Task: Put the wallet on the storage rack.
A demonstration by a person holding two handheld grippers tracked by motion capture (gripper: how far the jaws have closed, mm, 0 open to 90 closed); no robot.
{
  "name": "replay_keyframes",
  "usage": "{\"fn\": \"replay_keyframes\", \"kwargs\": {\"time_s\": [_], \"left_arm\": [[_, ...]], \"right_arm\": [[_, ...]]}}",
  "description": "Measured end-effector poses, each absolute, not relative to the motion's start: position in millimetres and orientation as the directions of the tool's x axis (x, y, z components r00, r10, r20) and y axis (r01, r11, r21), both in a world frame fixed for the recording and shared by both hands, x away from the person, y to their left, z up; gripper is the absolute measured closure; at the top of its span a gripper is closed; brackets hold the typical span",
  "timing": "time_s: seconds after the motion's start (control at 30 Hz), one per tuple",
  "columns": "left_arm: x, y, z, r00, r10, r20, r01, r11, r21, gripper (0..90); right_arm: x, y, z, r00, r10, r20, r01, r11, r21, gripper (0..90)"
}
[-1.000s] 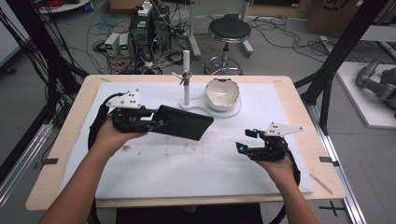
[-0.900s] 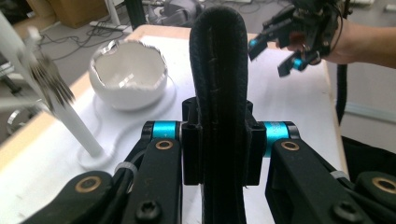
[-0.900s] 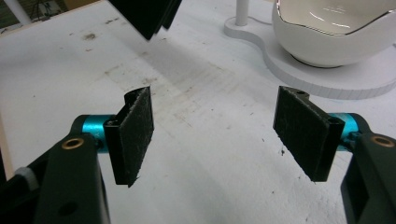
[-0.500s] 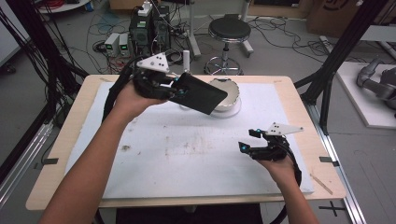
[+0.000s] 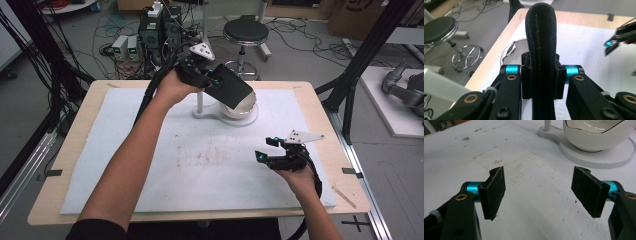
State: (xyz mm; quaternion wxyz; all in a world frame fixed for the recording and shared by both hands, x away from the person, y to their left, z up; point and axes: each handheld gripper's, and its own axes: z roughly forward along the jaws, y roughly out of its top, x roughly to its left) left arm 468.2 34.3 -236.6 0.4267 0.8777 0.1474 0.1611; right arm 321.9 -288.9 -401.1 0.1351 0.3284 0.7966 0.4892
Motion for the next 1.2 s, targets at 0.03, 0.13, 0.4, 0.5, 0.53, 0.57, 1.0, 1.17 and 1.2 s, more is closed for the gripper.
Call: {"fn": "replay_keyframes", "kwargs": {"time_s": [0.03,0.13,0.4,0.5,0.53,0.57,1.0,1.17,1.2], "left_arm": [[472,30,-240,0.903,0.400,0.157,0.129,-0.600,0.789,75.1],[480,22,-247,0.899,0.410,0.154,0.147,-0.615,0.775,75.1],[495,6,-267,0.893,0.426,0.143,0.188,-0.643,0.742,74.9],[499,-1,-274,0.892,0.431,0.138,0.199,-0.646,0.737,74.9],[501,-3,-276,0.890,0.436,0.134,0.206,-0.646,0.735,74.8],[502,-6,-280,0.890,0.436,0.133,0.208,-0.648,0.733,74.8],[506,-3,-278,0.809,0.545,0.222,0.212,-0.622,0.754,52.9],[500,-1,-267,0.771,0.578,0.268,0.170,-0.593,0.787,48.5],[499,-1,-266,0.759,0.583,0.289,0.160,-0.597,0.786,48.4]], "right_arm": [[322,-289,-401,-0.748,0.654,0.109,0.392,0.304,0.868,27.9],[322,-289,-401,-0.749,0.653,0.113,0.392,0.299,0.870,27.9],[322,-289,-401,-0.753,0.647,0.116,0.394,0.302,0.868,27.9],[323,-288,-401,-0.754,0.647,0.114,0.392,0.304,0.868,27.9],[323,-288,-401,-0.756,0.645,0.116,0.394,0.305,0.867,27.9],[323,-287,-401,-0.756,0.645,0.114,0.392,0.306,0.868,27.9],[323,-285,-402,-0.765,0.632,0.123,0.397,0.313,0.862,27.9],[324,-283,-402,-0.770,0.626,0.122,0.395,0.318,0.862,27.9],[323,-282,-402,-0.770,0.626,0.124,0.396,0.318,0.861,27.9]]}}
